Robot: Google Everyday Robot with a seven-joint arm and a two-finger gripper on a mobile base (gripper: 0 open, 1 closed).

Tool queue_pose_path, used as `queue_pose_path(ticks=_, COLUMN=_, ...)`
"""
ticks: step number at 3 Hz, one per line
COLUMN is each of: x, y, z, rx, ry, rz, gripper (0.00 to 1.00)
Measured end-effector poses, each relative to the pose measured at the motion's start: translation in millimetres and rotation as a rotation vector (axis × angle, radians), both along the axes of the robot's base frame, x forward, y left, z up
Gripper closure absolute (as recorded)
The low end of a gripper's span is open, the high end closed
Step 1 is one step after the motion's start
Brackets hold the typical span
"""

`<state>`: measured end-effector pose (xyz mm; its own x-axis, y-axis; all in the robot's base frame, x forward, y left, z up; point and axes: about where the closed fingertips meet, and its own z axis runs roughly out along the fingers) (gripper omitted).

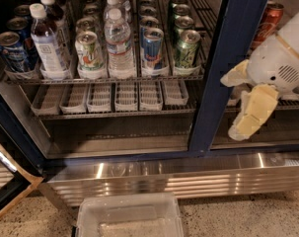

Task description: Pick green can from top shelf of fridge

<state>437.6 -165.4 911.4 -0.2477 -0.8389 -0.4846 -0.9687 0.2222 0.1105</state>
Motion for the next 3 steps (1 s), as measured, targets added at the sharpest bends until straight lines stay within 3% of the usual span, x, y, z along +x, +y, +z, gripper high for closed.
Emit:
queue_pose_path(ticks=1, x=-15.0, y=18.3, z=-1.6, rx=0.045, ry=-0.101, rz=-0.052, gripper=0.00)
queue_pose_path(ticks=2, x=-42.6, y=38.9, z=3.4, rx=-0.051, ry=-0.223, rz=-0.156, gripper=0.00)
queue_pose_path(ticks=3, x=-37.2, y=63.3, z=-24.1, rx=-0.175, ry=-0.300, rz=-0.250, gripper=0.00)
